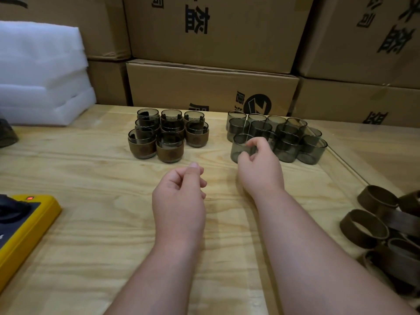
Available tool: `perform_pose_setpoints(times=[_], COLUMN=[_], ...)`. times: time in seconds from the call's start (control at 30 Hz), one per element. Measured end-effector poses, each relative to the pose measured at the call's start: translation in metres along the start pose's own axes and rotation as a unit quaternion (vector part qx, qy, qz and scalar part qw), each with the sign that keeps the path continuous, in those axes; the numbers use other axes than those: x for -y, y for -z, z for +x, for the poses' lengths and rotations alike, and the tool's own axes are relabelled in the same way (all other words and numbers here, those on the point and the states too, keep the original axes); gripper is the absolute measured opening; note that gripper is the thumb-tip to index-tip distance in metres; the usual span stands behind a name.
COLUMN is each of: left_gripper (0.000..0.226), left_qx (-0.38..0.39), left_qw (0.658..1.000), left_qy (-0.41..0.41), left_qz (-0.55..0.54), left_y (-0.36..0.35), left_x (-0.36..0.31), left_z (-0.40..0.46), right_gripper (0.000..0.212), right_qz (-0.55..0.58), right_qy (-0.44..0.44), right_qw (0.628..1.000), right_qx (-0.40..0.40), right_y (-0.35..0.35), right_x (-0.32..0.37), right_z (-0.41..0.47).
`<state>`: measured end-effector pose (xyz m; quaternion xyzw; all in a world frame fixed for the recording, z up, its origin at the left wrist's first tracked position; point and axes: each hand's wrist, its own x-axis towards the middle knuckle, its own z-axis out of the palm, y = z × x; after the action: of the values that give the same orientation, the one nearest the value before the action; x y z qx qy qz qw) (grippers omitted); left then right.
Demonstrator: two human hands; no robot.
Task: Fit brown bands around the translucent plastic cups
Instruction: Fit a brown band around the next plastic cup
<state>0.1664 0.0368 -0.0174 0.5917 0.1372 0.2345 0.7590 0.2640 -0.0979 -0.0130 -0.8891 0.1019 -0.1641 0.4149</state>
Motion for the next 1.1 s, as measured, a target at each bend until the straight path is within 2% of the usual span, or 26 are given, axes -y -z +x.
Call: perform_pose_setpoints(times=[0.13,0.27,0.33,0.4,0.47,0.53,0.63,0.73,0.83,0.97,1.1], left_gripper=[0.021,0.027,0.055,0.084,0.102,0.111,0.111,0.104,0.088,0.064,0.068], left_qx=[0.023,0.151,0.225,0.271,0.281,0.279,0.289,0.297,0.297,0.29,0.29], left_qw=[0.999,0.976,0.933,0.893,0.893,0.899,0.887,0.872,0.857,0.875,0.899], left_qy=[-0.007,-0.01,-0.04,-0.06,-0.055,-0.052,-0.067,-0.083,-0.106,-0.103,-0.093], left_qz=[0.04,0.157,0.278,0.354,0.348,0.333,0.354,0.379,0.409,0.373,0.315], left_y=[-0.001,-0.003,-0.002,-0.001,0.001,0.002,0.0,-0.001,-0.002,-0.001,0.0], left_x=[0.0,-0.001,0.0,-0.001,-0.003,-0.002,-0.002,-0.003,-0.003,-0.001,0.002], left_z=[-0.001,-0.002,-0.004,-0.008,-0.009,-0.008,-0.01,-0.012,-0.012,-0.012,-0.012], right_gripper=[0.014,0.016,0.017,0.016,0.014,0.015,0.017,0.021,0.025,0.026,0.043], right_qz=[0.014,0.025,0.055,0.104,0.145,0.174,0.164,0.141,0.125,0.149,0.195], right_qy=[0.018,0.055,0.071,0.087,0.09,0.077,0.045,0.017,0.028,0.031,0.023], right_qw=[1.0,0.998,0.995,0.989,0.985,0.982,0.984,0.99,0.991,0.987,0.977], right_qx=[-0.008,0.02,0.053,0.058,0.026,-0.024,-0.049,0.012,0.035,0.053,0.081], right_y=[0.007,0.021,0.03,0.039,0.047,0.053,0.058,0.058,0.058,0.06,0.06], right_x=[-0.001,-0.008,-0.012,-0.016,-0.02,-0.026,-0.029,-0.029,-0.029,-0.031,-0.028], right_z=[-0.026,-0.061,-0.079,-0.097,-0.111,-0.117,-0.118,-0.115,-0.114,-0.117,-0.113])
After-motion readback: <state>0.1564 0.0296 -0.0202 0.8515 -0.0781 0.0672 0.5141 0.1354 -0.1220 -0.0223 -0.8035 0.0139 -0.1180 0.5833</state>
